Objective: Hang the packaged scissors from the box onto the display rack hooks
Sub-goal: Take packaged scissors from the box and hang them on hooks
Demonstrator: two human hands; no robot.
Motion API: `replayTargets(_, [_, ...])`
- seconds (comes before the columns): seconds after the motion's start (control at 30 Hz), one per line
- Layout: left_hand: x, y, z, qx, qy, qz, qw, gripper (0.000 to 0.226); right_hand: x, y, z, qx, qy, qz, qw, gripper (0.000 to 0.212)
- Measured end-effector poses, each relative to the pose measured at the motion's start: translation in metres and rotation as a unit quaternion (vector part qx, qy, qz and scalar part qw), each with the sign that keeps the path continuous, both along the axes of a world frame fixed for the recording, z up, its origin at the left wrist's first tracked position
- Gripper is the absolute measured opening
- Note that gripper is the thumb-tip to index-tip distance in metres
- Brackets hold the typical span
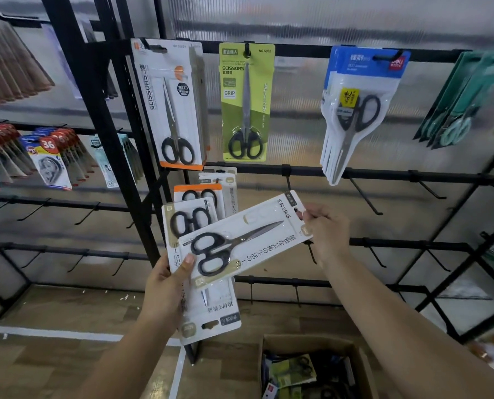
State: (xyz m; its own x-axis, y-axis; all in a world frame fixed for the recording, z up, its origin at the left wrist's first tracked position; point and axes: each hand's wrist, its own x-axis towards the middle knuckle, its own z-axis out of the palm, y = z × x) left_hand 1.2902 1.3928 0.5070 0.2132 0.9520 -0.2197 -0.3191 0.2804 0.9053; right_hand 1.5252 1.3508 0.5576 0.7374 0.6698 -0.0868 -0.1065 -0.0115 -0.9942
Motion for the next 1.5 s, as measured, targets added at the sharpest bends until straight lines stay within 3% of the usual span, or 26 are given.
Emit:
replayTargets(0.1, [0.002, 0.003, -0.003, -0.012, -0.006, 0.005, 1.000, 0.026, 0.000, 0.003, 0.001, 0.016, 0.021, 0.009, 1.000, 0.019])
replayTargets(0.2, [0.002, 0.006, -0.003, -0.018, -0.011, 0.009, 1.000, 0.030, 0.002, 0.006, 0.002, 0.057, 0.105, 0.019, 0.993, 0.017])
replayTargets(0.27, [0.003, 0.007, -0.003, -0.019, -0.018, 0.012, 1.000, 0.030, 0.001, 0.006, 0.001, 0.096, 0.183, 0.038, 0.978, 0.012])
replayTargets(0.33, [0.005, 0.007, -0.001, -0.015, -0.025, 0.010, 1.000, 0.028, -0.007, 0.007, 0.000, 0.133, 0.244, 0.064, 0.958, 0.022])
replayTargets(0.53, [0.008, 0.006, 0.000, -0.001, -0.004, 0.039, 0.999, 0.027, -0.030, 0.014, -0.005, 0.156, 0.324, 0.094, 0.928, 0.015])
replayTargets(0.7, [0.002, 0.007, -0.001, 0.037, 0.047, 0.056, 0.997, 0.023, -0.034, 0.021, -0.008, 0.074, 0.252, 0.062, 0.963, 0.036])
replayTargets(0.9, [-0.030, 0.018, -0.006, 0.064, 0.127, 0.098, 0.985, 0.012, -0.017, 0.031, -0.007, 0.075, 0.091, -0.058, 0.991, 0.027])
replayTargets(1.0, [-0.041, 0.019, -0.007, 0.071, 0.143, 0.119, 0.980, 0.010, -0.026, 0.035, -0.019, 0.020, -0.051, -0.001, 0.999, 0.021])
replayTargets(1.13, [-0.045, 0.022, -0.010, 0.066, 0.146, 0.113, 0.981, 0.009, -0.061, 0.052, -0.037, -0.016, -0.176, 0.125, 0.976, 0.023])
replayTargets(1.3, [-0.045, 0.029, -0.010, 0.047, 0.132, 0.111, 0.984, 0.011, -0.094, 0.090, -0.037, -0.026, -0.197, 0.188, 0.962, 0.032])
replayTargets(1.5, [-0.050, 0.035, -0.010, 0.036, 0.121, 0.096, 0.987, 0.016, -0.095, 0.116, -0.044, -0.057, -0.219, 0.178, 0.957, 0.038])
